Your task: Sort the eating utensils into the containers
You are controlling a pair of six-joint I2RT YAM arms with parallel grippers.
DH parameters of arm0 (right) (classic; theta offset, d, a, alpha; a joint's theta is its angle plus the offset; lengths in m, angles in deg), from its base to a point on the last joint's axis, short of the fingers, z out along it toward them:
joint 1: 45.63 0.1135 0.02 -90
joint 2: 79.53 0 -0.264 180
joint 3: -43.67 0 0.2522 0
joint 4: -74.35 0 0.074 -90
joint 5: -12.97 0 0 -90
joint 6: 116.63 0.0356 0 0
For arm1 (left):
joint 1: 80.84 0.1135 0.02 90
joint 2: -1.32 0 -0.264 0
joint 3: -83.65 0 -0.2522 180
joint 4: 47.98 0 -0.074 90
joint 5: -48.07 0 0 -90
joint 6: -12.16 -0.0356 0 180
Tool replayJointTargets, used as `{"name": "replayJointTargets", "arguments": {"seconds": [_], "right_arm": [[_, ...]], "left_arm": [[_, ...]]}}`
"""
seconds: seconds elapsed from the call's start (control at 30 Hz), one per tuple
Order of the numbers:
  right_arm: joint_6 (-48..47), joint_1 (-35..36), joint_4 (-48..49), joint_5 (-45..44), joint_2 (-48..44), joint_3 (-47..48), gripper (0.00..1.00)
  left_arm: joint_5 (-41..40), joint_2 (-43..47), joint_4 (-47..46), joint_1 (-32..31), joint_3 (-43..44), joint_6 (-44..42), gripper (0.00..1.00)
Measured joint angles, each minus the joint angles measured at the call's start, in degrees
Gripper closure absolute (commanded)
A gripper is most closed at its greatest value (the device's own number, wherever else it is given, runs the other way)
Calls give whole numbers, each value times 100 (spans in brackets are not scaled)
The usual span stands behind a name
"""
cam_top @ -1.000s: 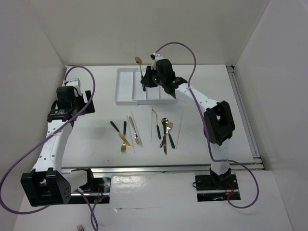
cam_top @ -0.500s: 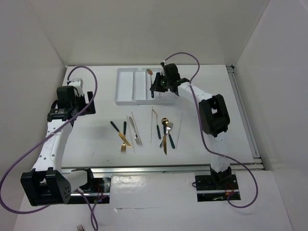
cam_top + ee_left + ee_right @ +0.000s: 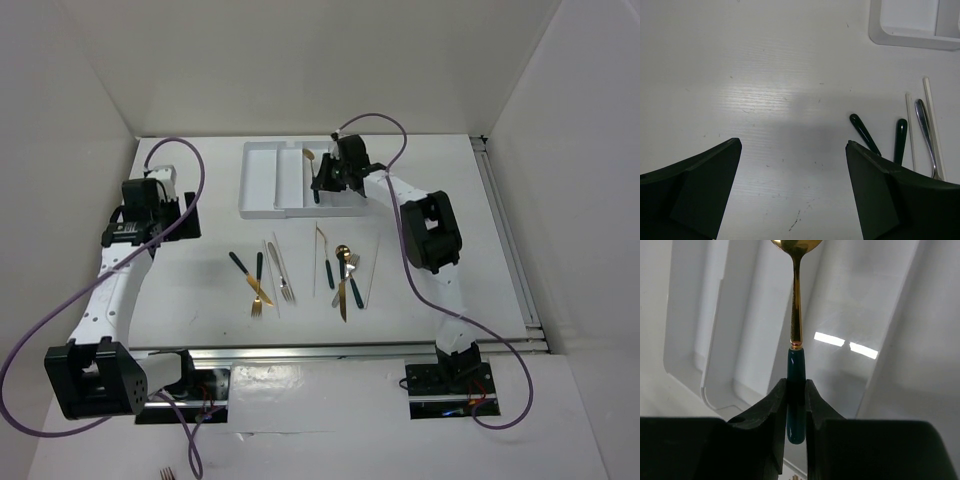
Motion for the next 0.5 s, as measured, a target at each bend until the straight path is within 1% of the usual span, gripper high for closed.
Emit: {"name": "replayJointTargets", "arguments": {"seconds": [0.07, 0.1, 0.13, 0.17, 0.27, 0.3, 0.43, 0.5], "right_arm": [[-9, -28, 7, -42, 79, 35, 100], [-22, -35, 13, -59, 122, 35, 98], [-24, -46, 15, -70, 153, 35, 89], [-26, -55, 15, -79, 186, 35, 72], [7, -66, 96, -44, 258, 37, 52], [-26, -63, 129, -46, 258, 46, 44], [-146, -17, 302, 31, 254, 74, 26], [-247, -13, 350, 87, 225, 74, 20]], "left_arm": [[0, -44, 0, 0, 0, 0, 0], [0, -74, 0, 0, 0, 0, 0], [0, -98, -2, 0, 0, 0, 0], [0, -118, 0, 0, 0, 0, 0], [4, -177, 2, 0, 11, 0, 0], [7, -186, 0, 0, 13, 0, 0], [136, -188, -2, 0, 46, -11, 0], [238, -186, -4, 0, 48, -28, 0]]}}
